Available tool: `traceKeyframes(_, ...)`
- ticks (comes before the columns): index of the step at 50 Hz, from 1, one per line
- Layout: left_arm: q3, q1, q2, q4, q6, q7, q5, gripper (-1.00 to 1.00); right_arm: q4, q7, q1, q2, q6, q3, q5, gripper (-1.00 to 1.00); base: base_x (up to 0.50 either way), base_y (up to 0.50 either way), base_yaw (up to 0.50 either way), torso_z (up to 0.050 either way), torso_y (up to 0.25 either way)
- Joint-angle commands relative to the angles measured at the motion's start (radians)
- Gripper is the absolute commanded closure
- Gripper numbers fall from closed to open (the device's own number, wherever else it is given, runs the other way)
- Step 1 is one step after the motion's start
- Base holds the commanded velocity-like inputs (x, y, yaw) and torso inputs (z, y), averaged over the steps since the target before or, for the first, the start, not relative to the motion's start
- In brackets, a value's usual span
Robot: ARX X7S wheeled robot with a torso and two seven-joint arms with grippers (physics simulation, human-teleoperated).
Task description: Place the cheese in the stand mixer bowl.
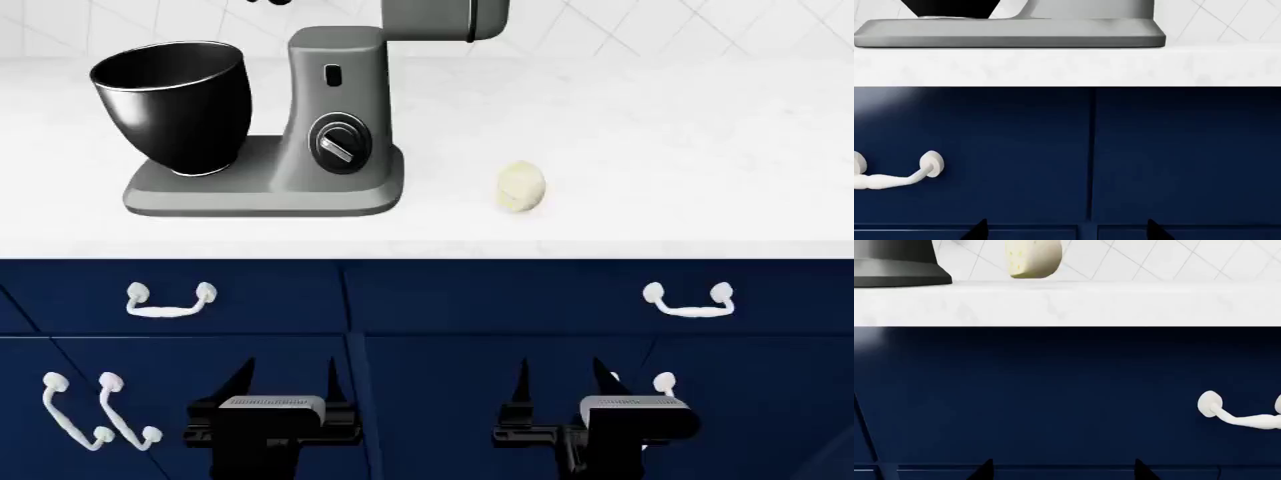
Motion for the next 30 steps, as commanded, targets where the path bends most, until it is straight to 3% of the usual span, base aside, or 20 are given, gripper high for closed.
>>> traceKeyframes(1, 0.022, 0.002, -0.015, 0.009, -0.016, -0.022, -0.01, -1.0, 0.008, 0.027, 0.002, 0.017, 0.006, -0.011, 0.014, -1.0, 0.0, 0.0, 0.0, 0.0, 0.0)
traceKeyframes(6, 0.046, 0.016, -0.038, 0.025, -0.006, -0.019, -0.046, -1.0, -0.015, 0.043, -0.006, 0.036, 0.021, -0.017, 0.046, -1.0, 0.0, 0.0, 0.0, 0.007, 0.0)
traceKeyframes(17, 0.072, 0.015, -0.059, 0.032, -0.023, -0.052, -0.058, -1.0, 0.033, 0.102, 0.002, 0.054, -0.005, -0.043, 0.033, -1.0, 0.0, 0.0, 0.0, 0.05, 0.0)
traceKeyframes(23, 0.076, 0.015, -0.071, 0.039, -0.027, -0.069, -0.063, -1.0, 0.035, 0.12, 0.001, 0.063, -0.011, -0.056, 0.031, -1.0, 0.0, 0.5, 0.0, 0.05, 0.0)
traceKeyframes(30, 0.105, 0.016, -0.083, 0.033, -0.019, -0.074, -0.048, -1.0, 0.061, 0.145, 0.01, 0.071, -0.019, -0.074, 0.016, -1.0, 0.0, 0.5, 0.0, 0.0, 0.0)
